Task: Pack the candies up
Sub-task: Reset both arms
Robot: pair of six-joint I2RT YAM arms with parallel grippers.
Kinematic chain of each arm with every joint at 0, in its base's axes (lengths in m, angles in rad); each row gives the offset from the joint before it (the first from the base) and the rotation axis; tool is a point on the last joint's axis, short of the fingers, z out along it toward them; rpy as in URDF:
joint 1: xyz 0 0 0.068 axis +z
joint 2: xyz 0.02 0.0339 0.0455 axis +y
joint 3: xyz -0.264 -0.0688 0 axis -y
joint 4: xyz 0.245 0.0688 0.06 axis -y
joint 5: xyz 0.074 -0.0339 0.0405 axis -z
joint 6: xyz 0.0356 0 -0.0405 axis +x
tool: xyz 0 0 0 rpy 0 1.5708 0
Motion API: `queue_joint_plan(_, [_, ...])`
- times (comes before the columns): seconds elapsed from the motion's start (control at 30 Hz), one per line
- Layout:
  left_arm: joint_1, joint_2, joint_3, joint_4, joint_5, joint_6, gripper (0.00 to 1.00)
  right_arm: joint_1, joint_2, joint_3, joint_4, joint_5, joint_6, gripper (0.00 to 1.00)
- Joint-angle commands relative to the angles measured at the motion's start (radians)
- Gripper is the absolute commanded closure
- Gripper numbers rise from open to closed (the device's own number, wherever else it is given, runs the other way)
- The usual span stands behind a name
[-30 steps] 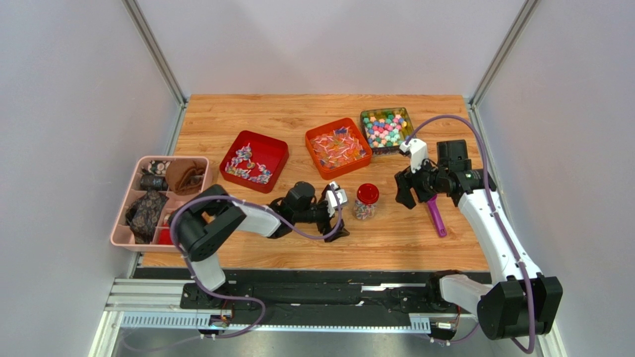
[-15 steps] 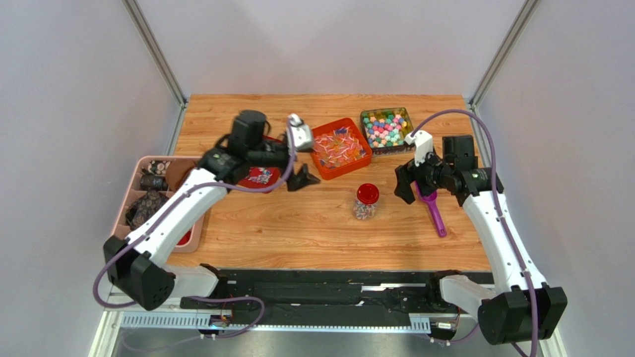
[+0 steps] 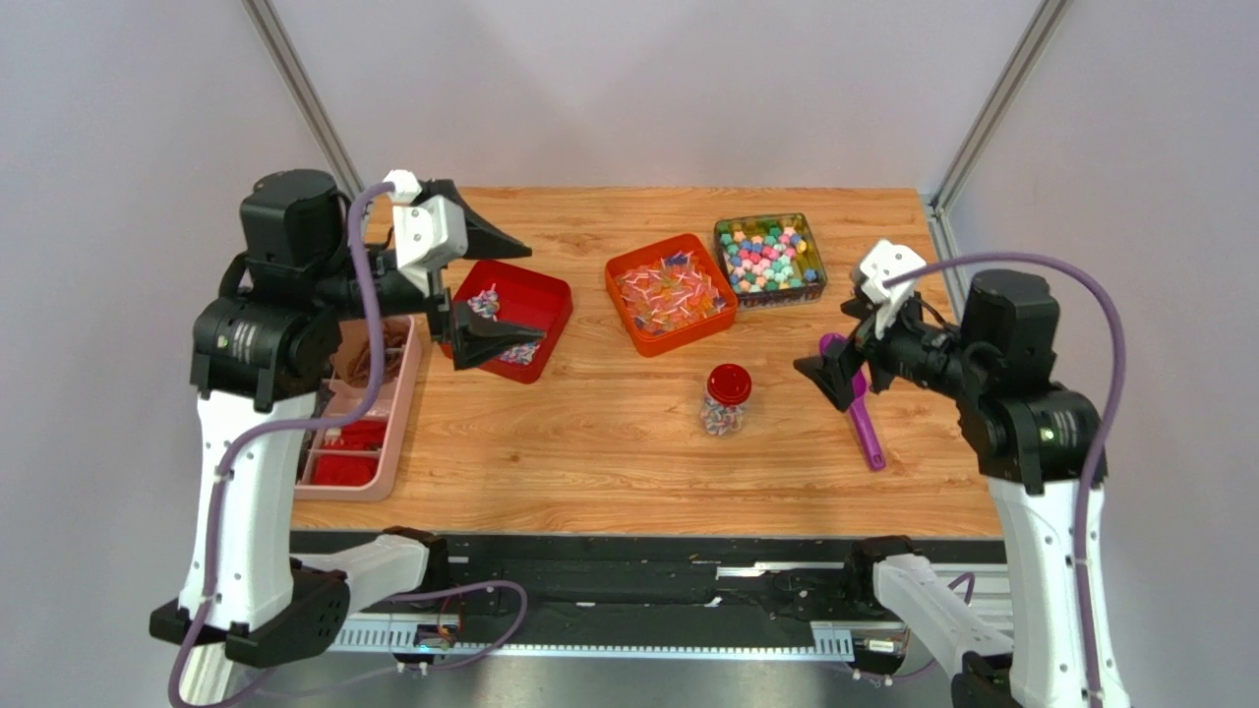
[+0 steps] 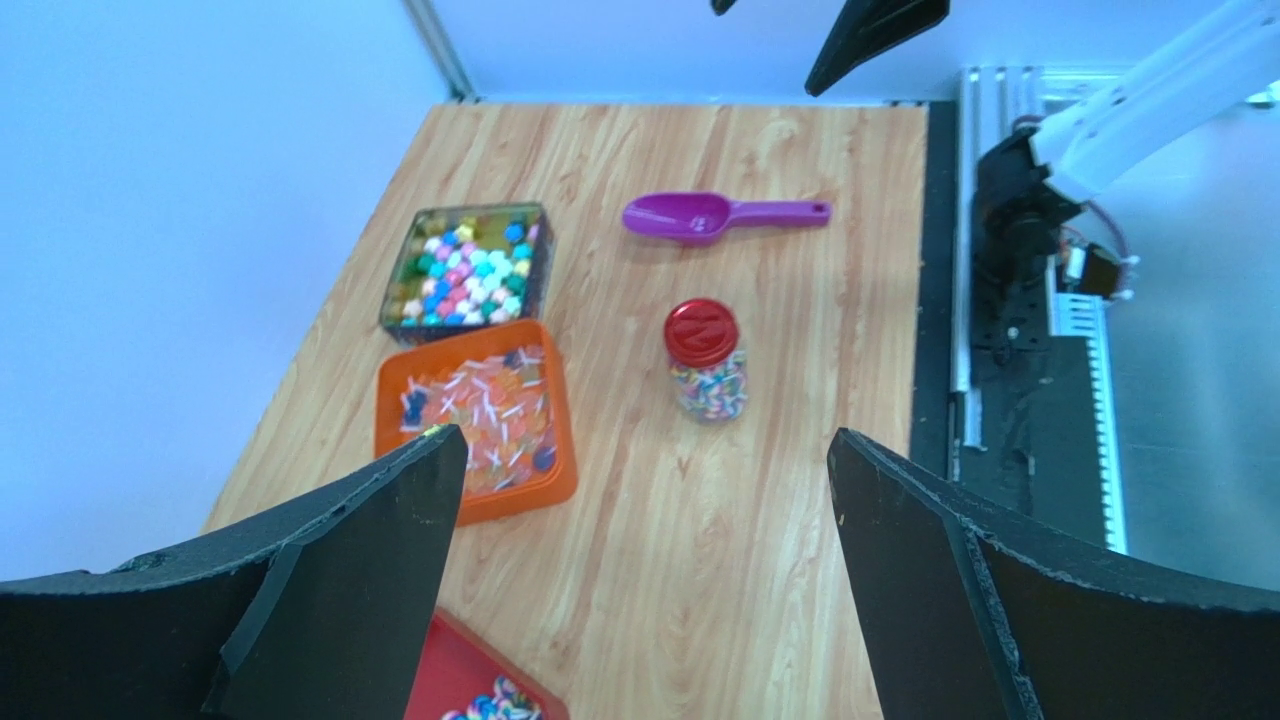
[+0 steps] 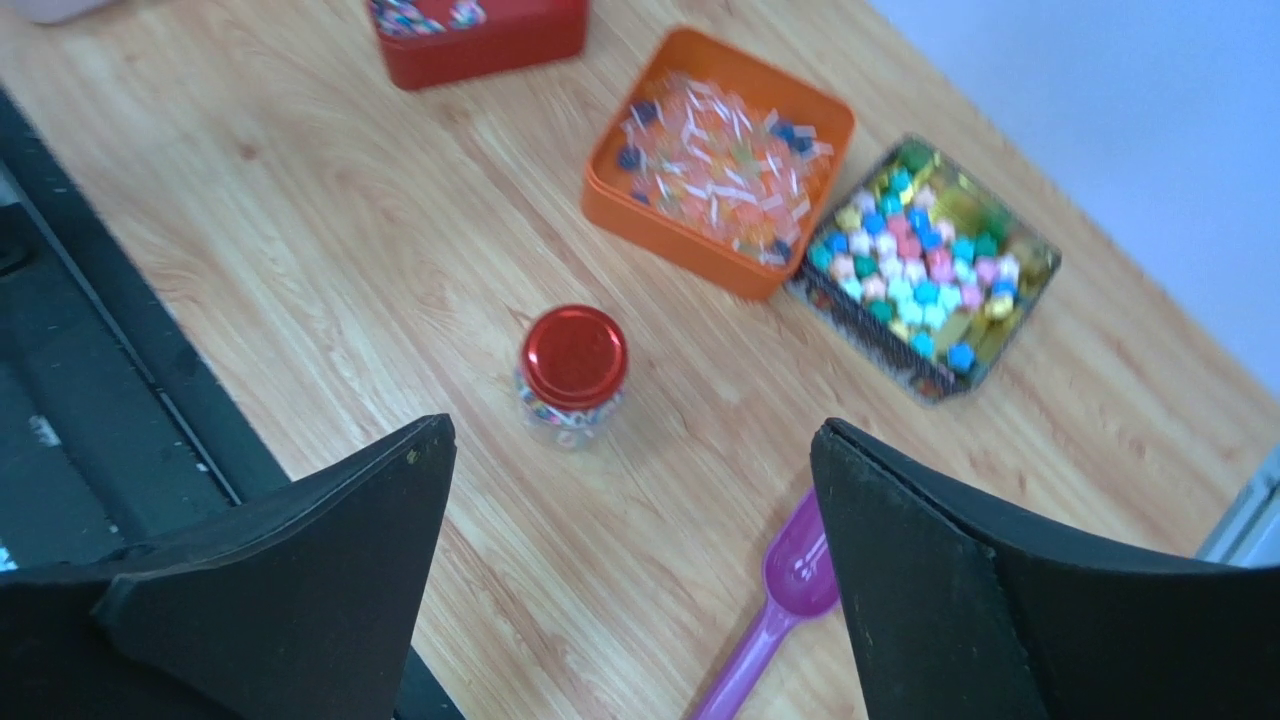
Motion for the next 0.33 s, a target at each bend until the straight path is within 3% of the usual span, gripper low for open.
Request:
queue_joint_plan(0.0, [0.004,-0.059,-0.001,-0.051,0.055,-0.042,0.01,0.003,-0.095,0.058,-0.062,-0.189,-0.064,0.05])
queue_joint_plan(0.3, [0.004,-0.107,0.007,-0.08,0.006,-0.018,0.01,0.003,-0.132,0.13,-0.138,-0.276,-0.108,0.02])
